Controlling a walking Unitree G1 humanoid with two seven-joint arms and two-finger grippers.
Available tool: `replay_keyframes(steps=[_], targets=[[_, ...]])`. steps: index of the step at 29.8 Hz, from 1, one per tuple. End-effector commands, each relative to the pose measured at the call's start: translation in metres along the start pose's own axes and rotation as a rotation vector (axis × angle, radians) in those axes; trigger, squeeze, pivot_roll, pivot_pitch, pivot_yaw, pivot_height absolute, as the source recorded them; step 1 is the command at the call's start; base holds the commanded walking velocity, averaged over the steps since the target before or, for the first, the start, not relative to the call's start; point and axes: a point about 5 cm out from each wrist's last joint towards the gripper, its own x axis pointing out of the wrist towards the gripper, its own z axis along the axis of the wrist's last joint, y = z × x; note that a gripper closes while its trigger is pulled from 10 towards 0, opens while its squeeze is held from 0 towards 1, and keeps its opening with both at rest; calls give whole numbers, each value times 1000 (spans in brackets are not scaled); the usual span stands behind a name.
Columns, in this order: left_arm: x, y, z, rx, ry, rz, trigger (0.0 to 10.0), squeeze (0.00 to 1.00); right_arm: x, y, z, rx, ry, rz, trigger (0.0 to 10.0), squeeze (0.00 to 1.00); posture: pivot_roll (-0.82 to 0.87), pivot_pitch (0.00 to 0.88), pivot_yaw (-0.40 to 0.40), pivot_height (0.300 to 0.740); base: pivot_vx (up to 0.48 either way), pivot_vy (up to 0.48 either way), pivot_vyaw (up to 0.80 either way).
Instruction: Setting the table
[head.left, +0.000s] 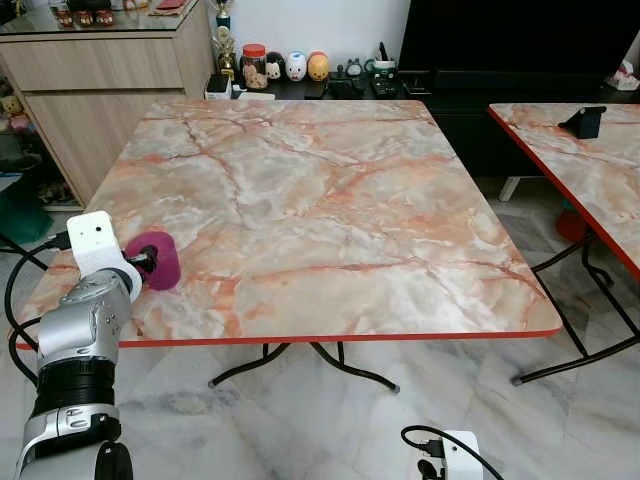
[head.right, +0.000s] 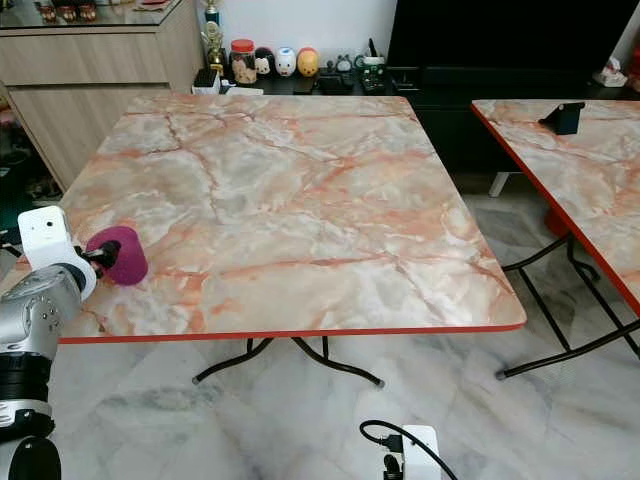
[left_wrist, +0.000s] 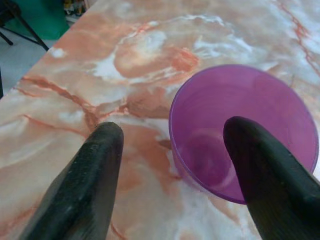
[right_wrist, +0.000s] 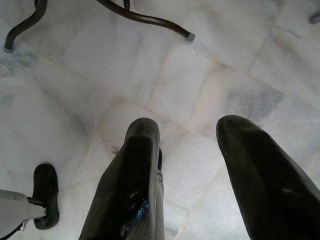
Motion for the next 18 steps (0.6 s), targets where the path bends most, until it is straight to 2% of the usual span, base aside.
replay_keyframes(steps=[1,18], targets=[[1,-5,-2,-18,24,-21,0,0,0,-1,-2,-5,13,0,10000,0,115,0,-29,740,0,0,0],[-1,-4,10,-35,-42,-3,0,0,0,-1,-1,-8,11,-2,10000,0,118,0,-30,740,0,0,0]])
